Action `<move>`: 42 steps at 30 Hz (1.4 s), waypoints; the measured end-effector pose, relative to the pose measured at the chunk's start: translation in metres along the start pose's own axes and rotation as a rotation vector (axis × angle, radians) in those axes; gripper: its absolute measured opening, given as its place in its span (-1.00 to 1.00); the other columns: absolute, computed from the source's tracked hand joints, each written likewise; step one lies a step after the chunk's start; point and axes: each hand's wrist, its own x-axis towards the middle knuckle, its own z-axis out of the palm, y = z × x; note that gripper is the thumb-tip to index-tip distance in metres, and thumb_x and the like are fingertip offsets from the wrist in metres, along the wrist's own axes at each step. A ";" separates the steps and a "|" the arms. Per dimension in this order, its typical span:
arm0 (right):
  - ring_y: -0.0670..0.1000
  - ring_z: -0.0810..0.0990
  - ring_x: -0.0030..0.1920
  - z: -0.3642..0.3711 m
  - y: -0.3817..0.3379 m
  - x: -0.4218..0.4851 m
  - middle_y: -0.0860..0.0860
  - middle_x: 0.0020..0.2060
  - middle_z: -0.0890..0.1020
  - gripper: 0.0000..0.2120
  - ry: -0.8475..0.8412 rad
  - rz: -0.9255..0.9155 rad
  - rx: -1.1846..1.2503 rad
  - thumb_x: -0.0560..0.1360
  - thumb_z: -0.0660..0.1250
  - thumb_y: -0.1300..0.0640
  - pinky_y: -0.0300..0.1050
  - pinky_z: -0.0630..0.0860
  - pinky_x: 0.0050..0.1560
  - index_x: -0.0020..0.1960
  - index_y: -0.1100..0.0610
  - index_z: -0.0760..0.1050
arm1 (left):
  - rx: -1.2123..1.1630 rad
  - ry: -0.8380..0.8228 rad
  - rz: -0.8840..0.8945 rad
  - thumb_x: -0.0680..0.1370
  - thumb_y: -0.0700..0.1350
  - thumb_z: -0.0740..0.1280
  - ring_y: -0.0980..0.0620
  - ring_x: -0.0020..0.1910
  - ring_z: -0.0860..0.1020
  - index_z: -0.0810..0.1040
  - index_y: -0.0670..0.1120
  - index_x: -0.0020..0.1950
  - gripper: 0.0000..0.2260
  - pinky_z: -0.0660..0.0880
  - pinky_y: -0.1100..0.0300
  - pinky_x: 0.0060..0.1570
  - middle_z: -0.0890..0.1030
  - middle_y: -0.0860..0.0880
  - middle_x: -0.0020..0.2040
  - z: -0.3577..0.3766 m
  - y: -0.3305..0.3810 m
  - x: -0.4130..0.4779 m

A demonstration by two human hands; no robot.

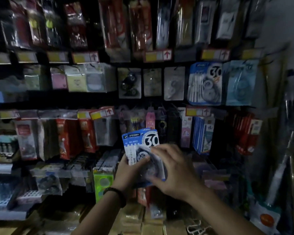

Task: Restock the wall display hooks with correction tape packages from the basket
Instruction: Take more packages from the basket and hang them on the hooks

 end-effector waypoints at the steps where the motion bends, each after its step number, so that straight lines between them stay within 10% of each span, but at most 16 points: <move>1: -0.06 0.35 0.44 0.000 -0.002 0.004 -0.15 0.40 0.37 -0.14 -0.039 0.017 -0.050 0.39 0.43 -0.34 -0.08 0.45 0.38 0.61 -0.12 0.25 | 0.024 0.024 0.029 0.42 -0.19 0.60 -0.09 0.04 0.76 0.61 -0.10 0.25 -0.58 0.70 -0.01 -0.02 0.77 -0.12 0.09 0.009 0.006 0.005; 13: -0.08 0.38 0.40 -0.060 0.029 0.057 -0.26 0.36 0.24 -0.02 0.060 0.211 -0.099 0.43 0.45 -0.18 -0.09 0.56 0.23 0.68 -0.24 -0.06 | -0.001 -0.272 0.085 0.70 -0.14 0.30 -0.16 0.30 0.66 0.53 -0.05 0.43 -0.71 0.52 -0.25 0.37 0.69 -0.12 0.30 0.080 0.068 0.040; 42: 0.09 0.27 0.48 -0.149 0.171 0.152 -0.07 0.53 0.21 -0.15 0.242 0.347 -0.431 0.56 0.44 0.02 0.01 0.57 0.24 0.69 -0.14 0.02 | 0.316 -0.209 0.301 0.57 -0.22 0.52 -0.08 0.09 0.75 0.68 -0.08 0.21 -0.77 0.66 -0.16 0.18 0.78 -0.04 0.09 0.149 0.133 0.130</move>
